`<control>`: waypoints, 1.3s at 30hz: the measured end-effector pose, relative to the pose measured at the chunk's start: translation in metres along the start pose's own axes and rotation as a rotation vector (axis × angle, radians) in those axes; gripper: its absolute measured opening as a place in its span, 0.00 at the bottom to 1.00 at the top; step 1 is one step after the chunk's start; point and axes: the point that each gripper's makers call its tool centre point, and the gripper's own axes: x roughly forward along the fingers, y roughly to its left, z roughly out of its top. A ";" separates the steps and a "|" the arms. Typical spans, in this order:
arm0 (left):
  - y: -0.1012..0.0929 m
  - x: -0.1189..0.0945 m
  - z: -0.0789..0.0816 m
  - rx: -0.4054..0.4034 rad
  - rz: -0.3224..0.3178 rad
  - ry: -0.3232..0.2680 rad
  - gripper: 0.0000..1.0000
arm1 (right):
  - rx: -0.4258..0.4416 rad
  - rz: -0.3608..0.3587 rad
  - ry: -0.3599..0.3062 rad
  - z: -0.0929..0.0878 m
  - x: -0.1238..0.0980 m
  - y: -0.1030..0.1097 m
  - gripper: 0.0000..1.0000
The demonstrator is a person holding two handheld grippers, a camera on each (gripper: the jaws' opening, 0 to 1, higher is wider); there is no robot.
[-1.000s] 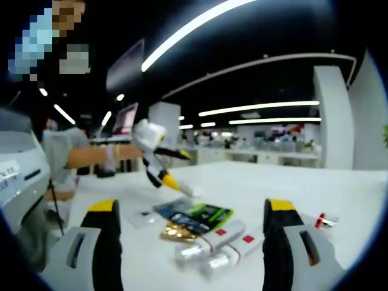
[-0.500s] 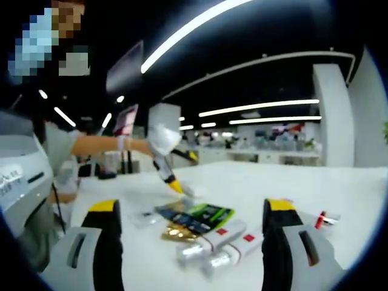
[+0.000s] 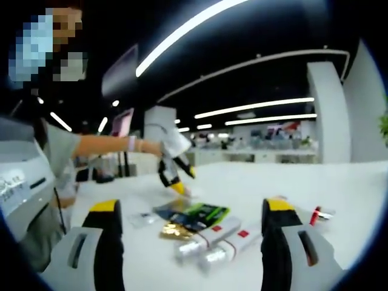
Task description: Arrange the skincare products in the storage area until every visible bottle or jar stands upright without overlapping.
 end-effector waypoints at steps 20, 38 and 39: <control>-0.016 0.002 0.006 -0.247 -0.298 -0.007 0.30 | 0.034 -0.017 -0.010 -0.002 -0.003 -0.007 0.89; -0.024 -0.024 0.035 -0.440 -0.396 -0.255 0.28 | 0.015 -0.013 -0.016 0.003 -0.004 -0.006 0.88; -0.020 -0.027 0.039 -0.452 -0.408 -0.283 0.28 | 0.013 -0.013 -0.016 0.004 -0.004 -0.006 0.88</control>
